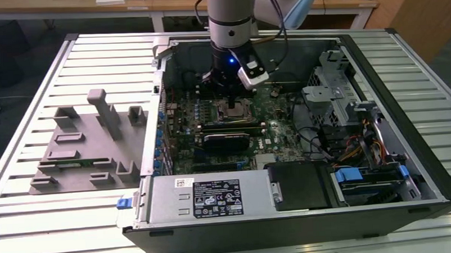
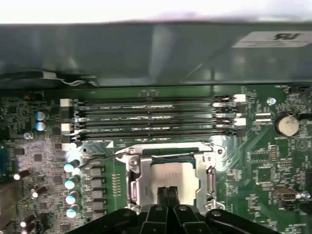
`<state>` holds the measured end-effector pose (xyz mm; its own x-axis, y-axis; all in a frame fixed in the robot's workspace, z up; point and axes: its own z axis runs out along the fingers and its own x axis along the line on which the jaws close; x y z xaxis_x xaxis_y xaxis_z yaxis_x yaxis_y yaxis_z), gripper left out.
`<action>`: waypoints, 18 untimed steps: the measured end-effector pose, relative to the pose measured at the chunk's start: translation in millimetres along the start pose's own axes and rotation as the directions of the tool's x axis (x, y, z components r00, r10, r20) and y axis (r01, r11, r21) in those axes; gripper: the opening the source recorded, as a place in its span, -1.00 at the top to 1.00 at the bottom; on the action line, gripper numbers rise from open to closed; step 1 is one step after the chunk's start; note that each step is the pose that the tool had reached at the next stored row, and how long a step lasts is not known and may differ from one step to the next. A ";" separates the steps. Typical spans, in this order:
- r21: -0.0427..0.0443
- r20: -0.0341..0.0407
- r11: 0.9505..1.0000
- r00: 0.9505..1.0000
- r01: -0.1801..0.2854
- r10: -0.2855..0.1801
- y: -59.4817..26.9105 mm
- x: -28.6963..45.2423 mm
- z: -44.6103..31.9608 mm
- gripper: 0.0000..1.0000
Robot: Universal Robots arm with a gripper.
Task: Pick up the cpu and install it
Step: 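Close the cpu cover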
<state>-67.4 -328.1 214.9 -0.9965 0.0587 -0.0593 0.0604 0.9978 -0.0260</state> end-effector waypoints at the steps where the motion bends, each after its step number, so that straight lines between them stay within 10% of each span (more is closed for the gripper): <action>1: 0.000 0.000 1.000 1.000 -0.001 0.001 -0.1 1.3 0.3 0.79; 18: 0.001 0.000 1.000 1.000 -0.015 0.015 -0.8 17.8 8.5 0.79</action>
<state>-84.6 -328.2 205.4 -0.9955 0.0742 -0.0592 0.0758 0.9968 -0.0262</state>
